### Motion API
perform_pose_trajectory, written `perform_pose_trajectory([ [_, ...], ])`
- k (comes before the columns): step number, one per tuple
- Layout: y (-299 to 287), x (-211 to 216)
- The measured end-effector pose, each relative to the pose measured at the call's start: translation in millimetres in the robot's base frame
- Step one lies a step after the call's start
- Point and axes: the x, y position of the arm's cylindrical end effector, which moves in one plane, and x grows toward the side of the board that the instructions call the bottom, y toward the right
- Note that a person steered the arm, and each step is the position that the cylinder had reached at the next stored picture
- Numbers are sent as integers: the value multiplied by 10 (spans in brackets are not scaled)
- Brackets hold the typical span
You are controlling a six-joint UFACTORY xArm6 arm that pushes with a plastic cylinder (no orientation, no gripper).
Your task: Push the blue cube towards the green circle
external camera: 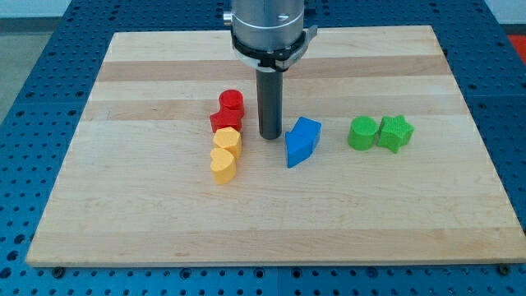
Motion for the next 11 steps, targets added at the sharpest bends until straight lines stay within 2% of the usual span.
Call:
perform_pose_trajectory([
  [2, 147, 155],
  [11, 487, 53],
])
